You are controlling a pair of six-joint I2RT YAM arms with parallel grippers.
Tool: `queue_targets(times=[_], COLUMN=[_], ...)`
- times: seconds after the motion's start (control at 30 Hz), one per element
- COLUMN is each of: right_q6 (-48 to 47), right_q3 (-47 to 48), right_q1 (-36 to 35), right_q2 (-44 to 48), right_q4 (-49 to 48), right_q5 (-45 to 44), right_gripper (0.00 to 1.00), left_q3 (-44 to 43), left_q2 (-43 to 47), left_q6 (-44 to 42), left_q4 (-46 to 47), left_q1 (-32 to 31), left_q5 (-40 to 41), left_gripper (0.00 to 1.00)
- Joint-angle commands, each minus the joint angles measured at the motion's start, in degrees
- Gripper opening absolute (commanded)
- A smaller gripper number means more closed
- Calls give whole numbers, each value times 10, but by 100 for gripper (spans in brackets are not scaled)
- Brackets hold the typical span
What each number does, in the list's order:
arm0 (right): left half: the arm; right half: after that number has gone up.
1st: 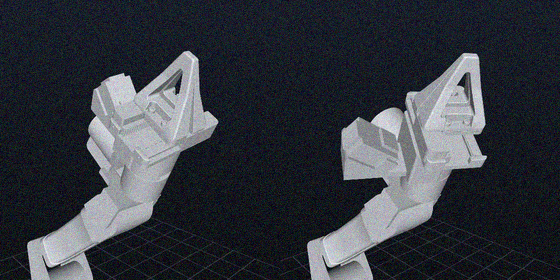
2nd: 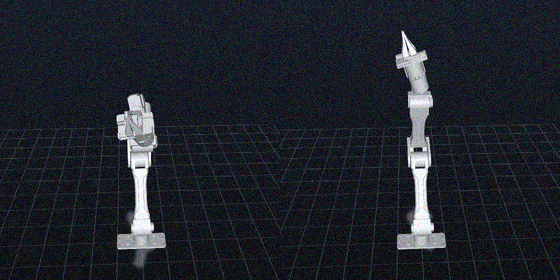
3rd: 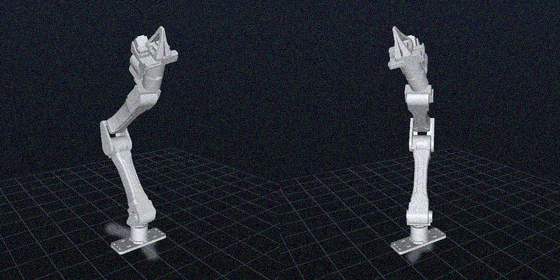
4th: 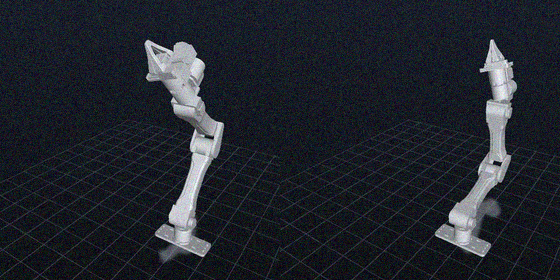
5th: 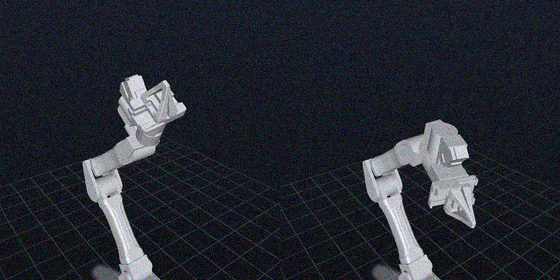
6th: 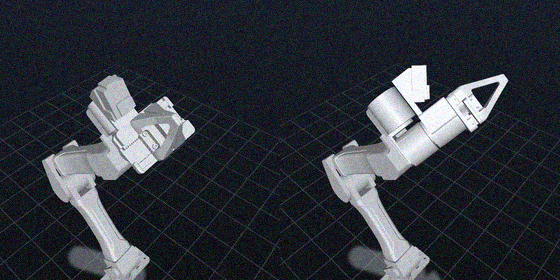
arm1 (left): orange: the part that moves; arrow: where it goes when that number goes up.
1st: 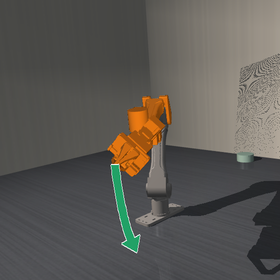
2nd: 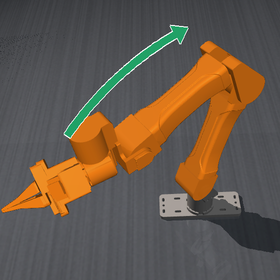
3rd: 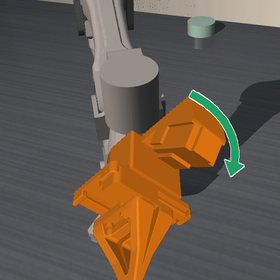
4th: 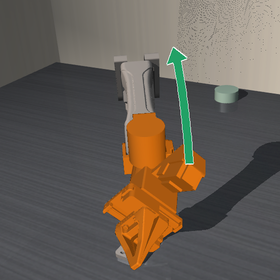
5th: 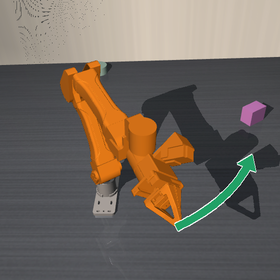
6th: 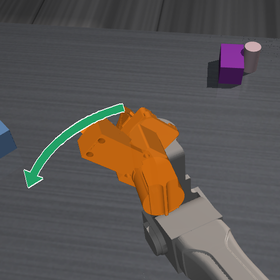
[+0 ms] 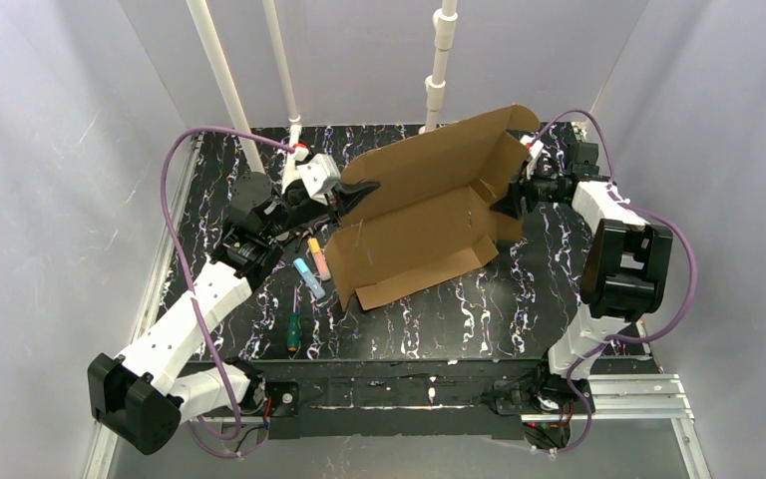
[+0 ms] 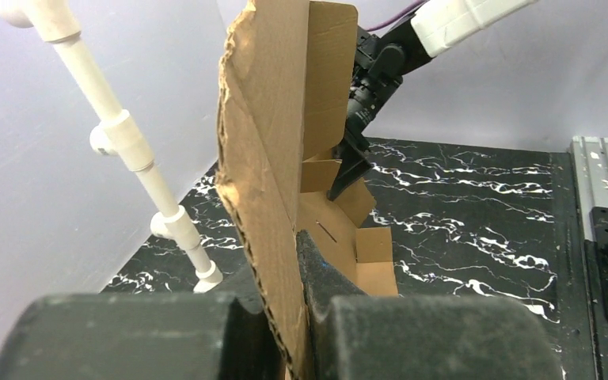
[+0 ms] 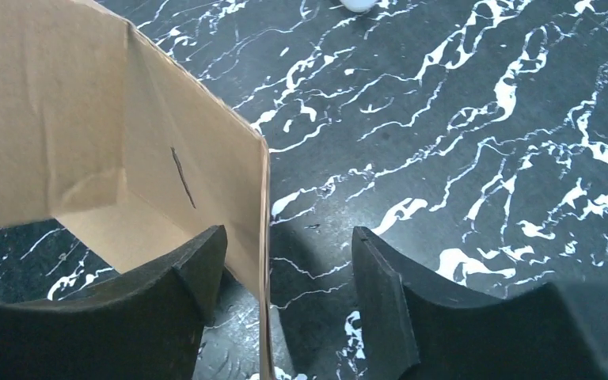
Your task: Fold the paper box
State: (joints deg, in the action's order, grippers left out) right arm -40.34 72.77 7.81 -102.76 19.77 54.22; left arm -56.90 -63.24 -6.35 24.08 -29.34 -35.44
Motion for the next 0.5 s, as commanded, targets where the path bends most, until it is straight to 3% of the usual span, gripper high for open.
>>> queue_targets(times=[0.0,0.17,0.37,0.47], right_q6=[-37,34,83,150], right_q3=[-39,-161,-181,-197], right_q1=[-2,-2,0,-1], right_q2=[50,141,163,170], right_q4=[-29,-167,-216,-300], right_q5=[35,34,21,-12], right_gripper=[61,32,4,1], left_q3=[0,-2,-25,-43], left_q2=[15,13,9,-4], left_q6=[-9,-33,-66,-79], left_q4=[28,28,26,25], left_q1=[3,4,3,3], left_q5=[-32,-26,-7,-11], left_gripper=[0,0,0,0])
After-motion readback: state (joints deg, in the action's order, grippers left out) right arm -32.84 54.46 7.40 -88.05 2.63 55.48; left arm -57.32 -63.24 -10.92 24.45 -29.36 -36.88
